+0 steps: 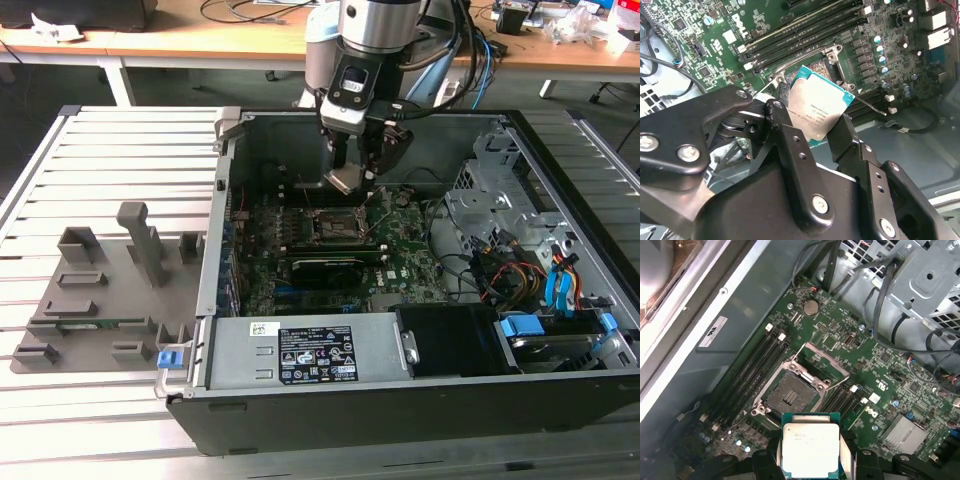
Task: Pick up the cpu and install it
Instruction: 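Place the cpu into insertion slot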
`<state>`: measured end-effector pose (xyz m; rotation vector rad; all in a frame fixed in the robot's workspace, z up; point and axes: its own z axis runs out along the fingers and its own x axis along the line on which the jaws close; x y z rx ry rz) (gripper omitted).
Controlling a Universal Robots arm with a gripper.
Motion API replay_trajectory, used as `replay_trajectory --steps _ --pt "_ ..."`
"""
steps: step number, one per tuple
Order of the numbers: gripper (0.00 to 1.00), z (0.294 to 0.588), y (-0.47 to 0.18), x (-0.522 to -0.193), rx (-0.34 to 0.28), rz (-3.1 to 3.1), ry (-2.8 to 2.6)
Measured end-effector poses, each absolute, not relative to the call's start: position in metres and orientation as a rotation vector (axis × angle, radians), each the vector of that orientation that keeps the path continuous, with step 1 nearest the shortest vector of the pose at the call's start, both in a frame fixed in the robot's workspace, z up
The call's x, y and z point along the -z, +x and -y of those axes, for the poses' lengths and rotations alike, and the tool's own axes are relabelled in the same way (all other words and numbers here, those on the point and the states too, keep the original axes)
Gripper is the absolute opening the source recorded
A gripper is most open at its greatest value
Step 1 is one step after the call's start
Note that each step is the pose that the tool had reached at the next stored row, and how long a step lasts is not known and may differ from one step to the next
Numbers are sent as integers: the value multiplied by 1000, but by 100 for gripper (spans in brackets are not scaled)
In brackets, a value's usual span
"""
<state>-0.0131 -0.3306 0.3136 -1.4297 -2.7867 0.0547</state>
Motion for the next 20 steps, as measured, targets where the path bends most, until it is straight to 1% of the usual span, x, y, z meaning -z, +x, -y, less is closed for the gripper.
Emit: replay_trajectory --steps 20 --pt "55 331 -13 -313 -56 2674 -1628"
